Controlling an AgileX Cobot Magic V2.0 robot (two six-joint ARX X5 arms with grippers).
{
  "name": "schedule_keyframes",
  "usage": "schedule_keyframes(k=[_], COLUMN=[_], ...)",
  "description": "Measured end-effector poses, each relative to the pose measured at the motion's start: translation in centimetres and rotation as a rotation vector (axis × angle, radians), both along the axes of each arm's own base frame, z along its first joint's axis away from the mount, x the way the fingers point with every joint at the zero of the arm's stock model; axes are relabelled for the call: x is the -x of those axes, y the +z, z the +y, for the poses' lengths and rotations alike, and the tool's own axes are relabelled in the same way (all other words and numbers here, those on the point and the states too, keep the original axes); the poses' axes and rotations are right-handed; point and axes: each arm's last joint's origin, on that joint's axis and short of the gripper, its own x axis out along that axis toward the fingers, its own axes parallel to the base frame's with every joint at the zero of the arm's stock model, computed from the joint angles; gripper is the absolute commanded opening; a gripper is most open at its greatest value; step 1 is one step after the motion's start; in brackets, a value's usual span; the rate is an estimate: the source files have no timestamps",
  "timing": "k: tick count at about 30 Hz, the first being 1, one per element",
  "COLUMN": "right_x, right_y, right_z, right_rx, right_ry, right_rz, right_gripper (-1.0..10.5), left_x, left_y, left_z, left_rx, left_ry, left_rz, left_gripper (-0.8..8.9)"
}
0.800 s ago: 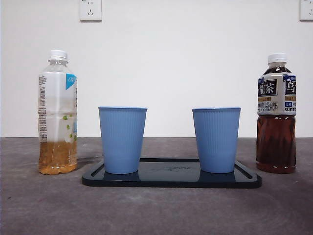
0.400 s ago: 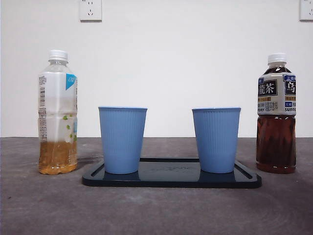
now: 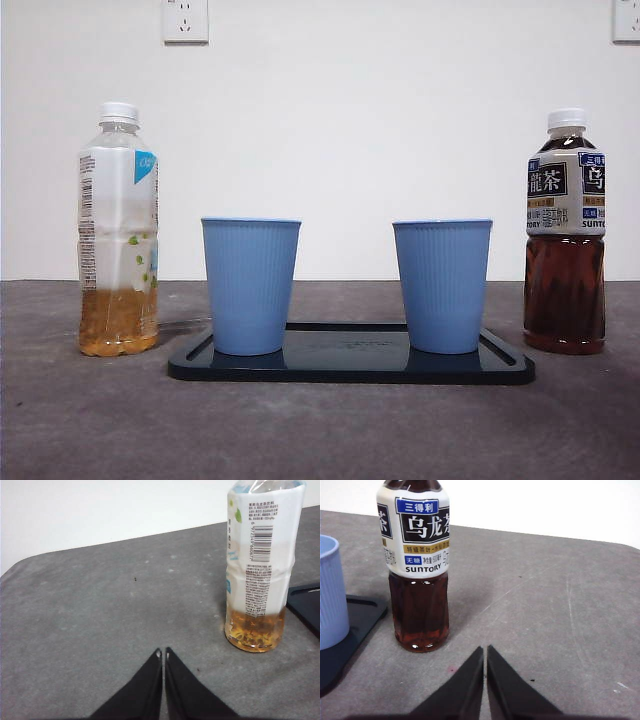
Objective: Pour the drink into the cup
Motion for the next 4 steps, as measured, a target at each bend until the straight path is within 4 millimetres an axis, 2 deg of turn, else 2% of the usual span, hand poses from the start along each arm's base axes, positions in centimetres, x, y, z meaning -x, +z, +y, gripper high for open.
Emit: schedule_keyframes(k=[4], right_x=[0.00], right_y=[0.00], right_z=[0.00], right_rx=[0.000], right_ry=[0.000], right_rz=[0.000], right_gripper=[0.1], left_x=[0.00], left_y=[0.00], left_z=[0.00], left_rx=[0.000], left_ry=[0.000], left_rz=[0.000], left_gripper=[0.08])
